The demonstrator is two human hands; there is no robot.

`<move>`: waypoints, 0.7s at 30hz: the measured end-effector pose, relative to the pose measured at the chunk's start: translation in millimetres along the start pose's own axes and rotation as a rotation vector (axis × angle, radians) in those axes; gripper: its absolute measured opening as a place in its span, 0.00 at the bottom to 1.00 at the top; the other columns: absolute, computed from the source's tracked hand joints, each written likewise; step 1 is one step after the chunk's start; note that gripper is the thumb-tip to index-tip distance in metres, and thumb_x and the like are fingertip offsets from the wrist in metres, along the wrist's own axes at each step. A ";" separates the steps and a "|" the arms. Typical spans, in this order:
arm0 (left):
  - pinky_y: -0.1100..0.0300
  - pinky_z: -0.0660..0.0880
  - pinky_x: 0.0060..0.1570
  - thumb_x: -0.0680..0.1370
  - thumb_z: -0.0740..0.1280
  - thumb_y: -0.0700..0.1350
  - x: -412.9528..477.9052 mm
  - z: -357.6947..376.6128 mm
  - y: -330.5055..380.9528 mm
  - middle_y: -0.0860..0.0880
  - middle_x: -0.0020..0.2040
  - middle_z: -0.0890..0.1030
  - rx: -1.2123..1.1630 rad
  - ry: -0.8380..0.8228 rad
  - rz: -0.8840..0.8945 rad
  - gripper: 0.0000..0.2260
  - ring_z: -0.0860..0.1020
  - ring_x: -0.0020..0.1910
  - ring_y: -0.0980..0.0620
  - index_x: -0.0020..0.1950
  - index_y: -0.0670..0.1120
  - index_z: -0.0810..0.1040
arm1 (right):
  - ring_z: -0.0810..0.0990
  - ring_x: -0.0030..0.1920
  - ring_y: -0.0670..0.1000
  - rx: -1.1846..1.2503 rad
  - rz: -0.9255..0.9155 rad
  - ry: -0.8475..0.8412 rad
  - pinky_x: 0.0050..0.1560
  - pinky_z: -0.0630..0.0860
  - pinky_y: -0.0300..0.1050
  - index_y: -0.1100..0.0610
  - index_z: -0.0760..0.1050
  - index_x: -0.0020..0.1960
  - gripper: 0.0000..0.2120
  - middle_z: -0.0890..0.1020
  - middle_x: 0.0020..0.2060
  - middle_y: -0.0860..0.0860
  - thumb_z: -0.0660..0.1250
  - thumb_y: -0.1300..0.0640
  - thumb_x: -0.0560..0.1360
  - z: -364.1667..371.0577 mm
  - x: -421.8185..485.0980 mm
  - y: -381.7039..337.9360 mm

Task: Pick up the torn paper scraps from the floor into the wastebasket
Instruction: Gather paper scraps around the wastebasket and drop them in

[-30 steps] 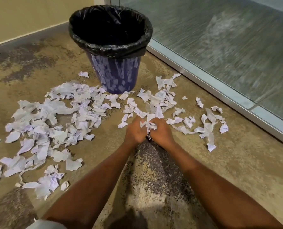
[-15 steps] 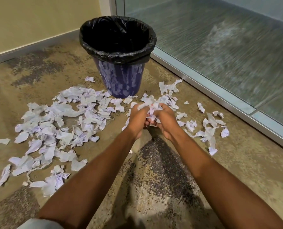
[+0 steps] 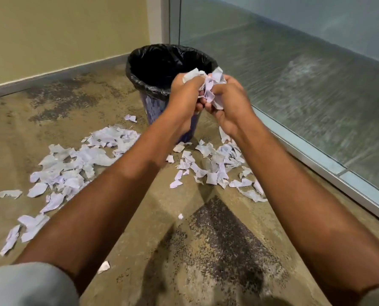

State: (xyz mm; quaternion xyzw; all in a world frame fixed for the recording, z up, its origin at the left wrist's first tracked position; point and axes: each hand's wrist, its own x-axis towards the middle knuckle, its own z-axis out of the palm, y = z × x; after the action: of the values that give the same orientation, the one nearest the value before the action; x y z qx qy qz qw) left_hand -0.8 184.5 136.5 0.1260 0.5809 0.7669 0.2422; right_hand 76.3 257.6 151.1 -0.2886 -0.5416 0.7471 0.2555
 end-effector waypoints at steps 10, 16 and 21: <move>0.58 0.81 0.51 0.81 0.63 0.44 38.3 -49.2 82.3 0.45 0.49 0.87 -0.002 -0.022 -0.220 0.10 0.85 0.51 0.47 0.54 0.44 0.82 | 0.81 0.42 0.53 0.123 0.173 -0.017 0.43 0.79 0.44 0.61 0.78 0.47 0.07 0.83 0.37 0.55 0.62 0.65 0.81 67.8 30.8 -39.7; 0.38 0.78 0.62 0.82 0.64 0.45 28.2 -55.8 95.2 0.39 0.51 0.86 -0.129 -0.075 -0.239 0.11 0.84 0.57 0.35 0.58 0.39 0.75 | 0.81 0.50 0.61 0.189 0.218 0.001 0.68 0.74 0.58 0.64 0.72 0.46 0.07 0.75 0.42 0.57 0.63 0.65 0.83 76.7 17.3 -47.0; 0.34 0.81 0.56 0.81 0.66 0.47 23.4 -56.4 91.2 0.34 0.64 0.76 -0.269 -0.097 -0.257 0.17 0.78 0.62 0.30 0.66 0.39 0.72 | 0.67 0.76 0.64 0.310 0.220 -0.102 0.79 0.63 0.66 0.64 0.72 0.48 0.05 0.74 0.49 0.60 0.65 0.65 0.82 76.6 17.6 -41.3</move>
State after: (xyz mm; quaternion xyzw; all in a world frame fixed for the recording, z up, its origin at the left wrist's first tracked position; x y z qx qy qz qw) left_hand -68.0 130.8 204.7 0.0541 0.4720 0.7933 0.3806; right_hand 12.6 230.8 206.7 -0.2652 -0.3974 0.8586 0.1860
